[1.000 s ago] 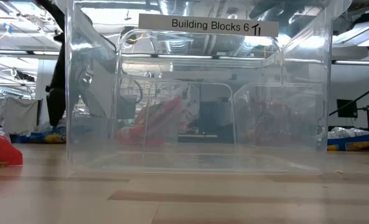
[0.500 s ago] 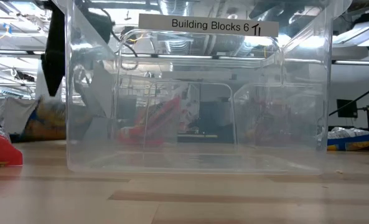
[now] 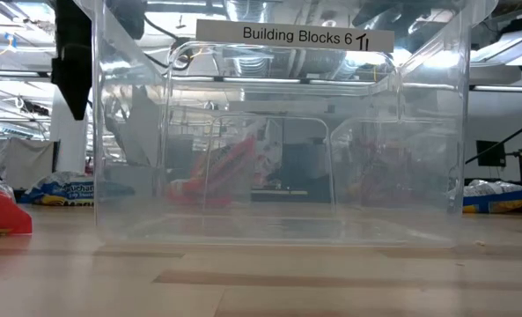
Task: Sort Maruchan noodles
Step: Put the top left blue bag into the bottom transparent bin
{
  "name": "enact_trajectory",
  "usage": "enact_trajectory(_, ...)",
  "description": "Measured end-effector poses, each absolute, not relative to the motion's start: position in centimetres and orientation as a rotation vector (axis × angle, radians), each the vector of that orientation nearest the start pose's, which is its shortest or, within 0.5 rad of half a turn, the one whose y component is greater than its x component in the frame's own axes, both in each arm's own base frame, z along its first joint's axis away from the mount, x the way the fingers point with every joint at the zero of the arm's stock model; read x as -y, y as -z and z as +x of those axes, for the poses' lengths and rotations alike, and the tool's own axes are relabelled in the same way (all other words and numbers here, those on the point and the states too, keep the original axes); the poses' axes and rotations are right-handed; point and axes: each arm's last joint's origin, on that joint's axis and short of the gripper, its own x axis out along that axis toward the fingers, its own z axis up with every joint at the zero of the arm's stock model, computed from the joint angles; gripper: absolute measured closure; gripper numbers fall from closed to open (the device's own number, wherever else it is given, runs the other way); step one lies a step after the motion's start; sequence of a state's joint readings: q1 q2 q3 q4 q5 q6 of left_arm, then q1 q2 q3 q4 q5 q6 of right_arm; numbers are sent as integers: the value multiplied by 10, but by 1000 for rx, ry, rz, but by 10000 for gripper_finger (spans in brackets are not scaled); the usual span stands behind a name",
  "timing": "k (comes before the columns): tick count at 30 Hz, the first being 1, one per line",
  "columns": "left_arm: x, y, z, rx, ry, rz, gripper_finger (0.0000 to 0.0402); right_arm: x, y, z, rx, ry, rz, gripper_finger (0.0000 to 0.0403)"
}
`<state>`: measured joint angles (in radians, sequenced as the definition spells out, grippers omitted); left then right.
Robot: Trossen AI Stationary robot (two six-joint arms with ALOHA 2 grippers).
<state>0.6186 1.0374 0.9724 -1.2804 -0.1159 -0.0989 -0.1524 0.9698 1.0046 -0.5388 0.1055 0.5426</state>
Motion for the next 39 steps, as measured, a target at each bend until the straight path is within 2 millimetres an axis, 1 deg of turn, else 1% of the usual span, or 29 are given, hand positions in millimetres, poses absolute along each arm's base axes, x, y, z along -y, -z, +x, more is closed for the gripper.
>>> enact_trajectory(3, -94, -277, 126, -1298, -689, -424, 384, 33, -343, 195, -424, 384, 540, 130)
enact_trajectory(6, -97, -274, 131, -1302, -695, -443, 349, 33, -343, 195, -425, 383, 540, 130)
enact_trajectory(16, -110, -258, 150, -1334, -669, -493, 176, 33, -343, 195, -425, 382, 541, 130)
enact_trajectory(19, -115, -253, 151, -1311, -677, -527, 136, 33, -343, 195, -425, 382, 541, 130)
enact_trajectory(21, -116, -243, 149, -1288, -663, -572, 117, 33, -343, 195, -425, 382, 542, 130)
enact_trajectory(23, -115, -230, 143, -1298, -652, -626, 107, 33, -343, 195, -426, 381, 543, 130)
enact_trajectory(26, -114, -213, 135, -1305, -654, -680, 103, 33, -343, 195, -424, 383, 550, 130)
enact_trajectory(29, -114, -202, 132, -1297, -668, -685, 102, 33, -343, 195, -424, 383, 550, 130)
enact_trajectory(32, -114, -189, 130, -1328, -687, -678, 102, 33, -343, 195, -424, 383, 550, 130)
enact_trajectory(39, -120, -178, 135, -1381, -732, -693, 102, 33, -343, 195, -423, 383, 550, 130)
